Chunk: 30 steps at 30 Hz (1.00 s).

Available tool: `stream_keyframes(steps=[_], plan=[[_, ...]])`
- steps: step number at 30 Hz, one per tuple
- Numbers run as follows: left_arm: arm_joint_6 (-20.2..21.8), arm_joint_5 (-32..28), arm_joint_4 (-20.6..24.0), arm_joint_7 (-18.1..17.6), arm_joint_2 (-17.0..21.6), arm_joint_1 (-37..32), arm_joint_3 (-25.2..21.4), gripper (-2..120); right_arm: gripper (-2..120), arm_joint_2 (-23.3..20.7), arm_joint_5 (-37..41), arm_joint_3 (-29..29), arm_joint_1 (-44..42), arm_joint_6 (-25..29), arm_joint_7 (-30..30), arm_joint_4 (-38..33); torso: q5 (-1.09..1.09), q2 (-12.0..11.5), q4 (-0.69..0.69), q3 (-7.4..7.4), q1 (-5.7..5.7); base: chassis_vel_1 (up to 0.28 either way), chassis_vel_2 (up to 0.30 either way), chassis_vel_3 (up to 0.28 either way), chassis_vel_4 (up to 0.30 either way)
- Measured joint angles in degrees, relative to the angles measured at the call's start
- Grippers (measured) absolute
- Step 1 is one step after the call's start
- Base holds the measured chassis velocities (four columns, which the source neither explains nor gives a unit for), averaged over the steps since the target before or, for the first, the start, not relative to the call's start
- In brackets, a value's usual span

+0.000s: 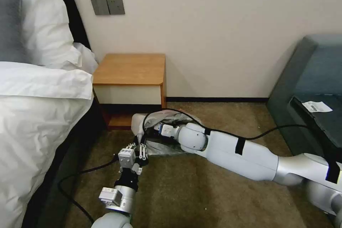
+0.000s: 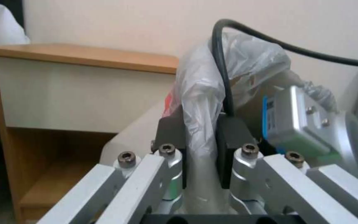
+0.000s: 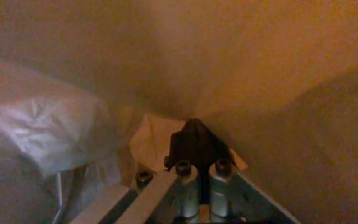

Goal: Pick up the garbage bag from the table and place it over the trash can.

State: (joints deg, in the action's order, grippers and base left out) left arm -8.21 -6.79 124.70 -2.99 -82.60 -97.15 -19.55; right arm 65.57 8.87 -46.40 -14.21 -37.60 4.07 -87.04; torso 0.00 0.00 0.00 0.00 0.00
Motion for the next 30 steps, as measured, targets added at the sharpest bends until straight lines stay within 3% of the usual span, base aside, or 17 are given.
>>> stream_keyframes(steps=[11, 18, 21, 22, 25, 26, 30], plan=[[1.07, -2.00, -1.07, -1.19, 0.53, 1.42, -3.02, 10, 0, -4.41, 3.20, 5.61, -5.83, -0.99, -0.91, -13.39, 0.00, 0.00, -0.01, 0.00, 0.00, 0.000, 0.000, 0.000, 0.000], [2.55, -3.57, -1.21, -2.47, 0.72, 2.08, -4.06, 10, 0, -9.27, 3.95, 12.69, -13.11, -0.62, -0.53, -23.94, 0.01, 0.00, 0.00, 0.00, 0.00, 0.000, 0.000, 0.000, 0.000], [3.43, -4.07, -1.67, -3.49, 0.75, 2.11, -4.20, 10, 0, -13.50, 4.36, 21.82, -19.44, 1.45, 0.18, -30.57, 0.01, 0.00, 0.00, -0.01, 0.00, 0.000, 0.000, 0.000, 0.000], [3.43, -4.07, -1.67, -3.49, 0.75, 2.11, -4.20, 10, 0, -13.50, 4.36, 21.82, -19.44, 1.45, 0.18, -30.57, 0.01, 0.00, 0.00, -0.01, 0.00, 0.000, 0.000, 0.000, 0.000], [4.53, -5.47, -1.72, -4.48, 0.91, 2.07, -4.30, 10, 0, -18.98, 6.46, 31.60, -26.97, 5.31, 0.55, -37.80, 0.01, 0.00, -0.01, -0.01, 0.00, 0.000, 0.000, 0.000, 0.000], [4.53, -5.47, -1.72, -4.48, 0.91, 2.07, -4.30, 10, 0, -18.98, 6.46, 31.60, -26.97, 5.31, 0.55, -37.80, 0.01, 0.00, -0.01, -0.01, 0.00, 0.000, 0.000, 0.000, 0.000], [7.01, -9.72, -0.76, -5.84, 1.45, 2.08, -4.23, 10, 0, -20.22, 8.29, 42.51, -36.70, 17.28, -4.50, -43.32, -0.01, 0.01, -0.01, -0.01, 0.00, 0.000, 0.000, 0.000, 0.000]])
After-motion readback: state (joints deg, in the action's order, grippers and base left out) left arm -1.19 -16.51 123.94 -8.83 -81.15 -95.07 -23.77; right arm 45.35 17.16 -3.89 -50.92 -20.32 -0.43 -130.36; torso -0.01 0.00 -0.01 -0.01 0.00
